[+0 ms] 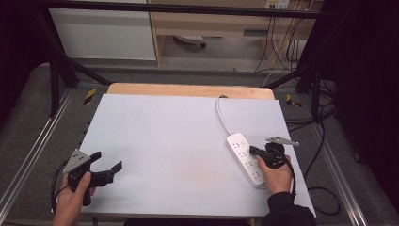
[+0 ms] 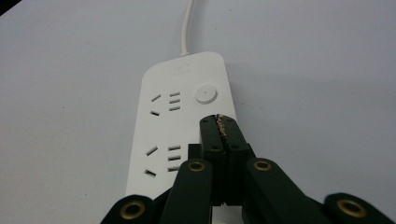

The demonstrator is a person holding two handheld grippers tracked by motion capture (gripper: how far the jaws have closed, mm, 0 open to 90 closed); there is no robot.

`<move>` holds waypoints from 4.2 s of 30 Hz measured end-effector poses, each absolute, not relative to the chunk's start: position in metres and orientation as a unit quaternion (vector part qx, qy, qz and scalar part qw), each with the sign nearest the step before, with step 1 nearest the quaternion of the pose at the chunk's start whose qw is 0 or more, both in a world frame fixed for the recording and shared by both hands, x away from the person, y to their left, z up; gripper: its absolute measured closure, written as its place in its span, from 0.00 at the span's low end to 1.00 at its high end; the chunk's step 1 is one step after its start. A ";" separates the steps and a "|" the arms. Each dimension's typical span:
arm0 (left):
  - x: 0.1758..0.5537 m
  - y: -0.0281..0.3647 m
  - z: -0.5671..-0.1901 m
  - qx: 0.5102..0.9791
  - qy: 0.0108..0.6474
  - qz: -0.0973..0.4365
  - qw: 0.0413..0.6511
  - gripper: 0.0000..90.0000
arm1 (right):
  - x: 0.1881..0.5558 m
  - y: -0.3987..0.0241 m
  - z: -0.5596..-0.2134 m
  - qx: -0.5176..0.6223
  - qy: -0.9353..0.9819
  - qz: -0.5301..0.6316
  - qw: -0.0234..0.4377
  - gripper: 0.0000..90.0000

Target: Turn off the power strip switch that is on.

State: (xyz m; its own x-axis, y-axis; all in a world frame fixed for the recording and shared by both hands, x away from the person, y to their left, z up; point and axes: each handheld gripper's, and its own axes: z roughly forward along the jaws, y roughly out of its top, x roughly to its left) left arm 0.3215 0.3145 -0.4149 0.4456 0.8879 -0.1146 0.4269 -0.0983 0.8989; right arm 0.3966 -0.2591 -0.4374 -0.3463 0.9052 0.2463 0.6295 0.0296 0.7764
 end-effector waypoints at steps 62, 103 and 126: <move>0.320 0.314 -0.415 0.704 0.470 0.241 0.475 0.07 | 0.396 -0.251 -0.437 0.534 0.716 0.408 0.188 1.00; 0.321 0.315 -0.416 0.704 0.473 0.241 0.472 0.07 | 0.395 -0.249 -0.437 0.538 0.715 0.403 0.192 1.00; 0.321 0.316 -0.415 0.701 0.473 0.243 0.475 0.07 | 0.394 -0.246 -0.433 0.522 0.713 0.429 0.186 1.00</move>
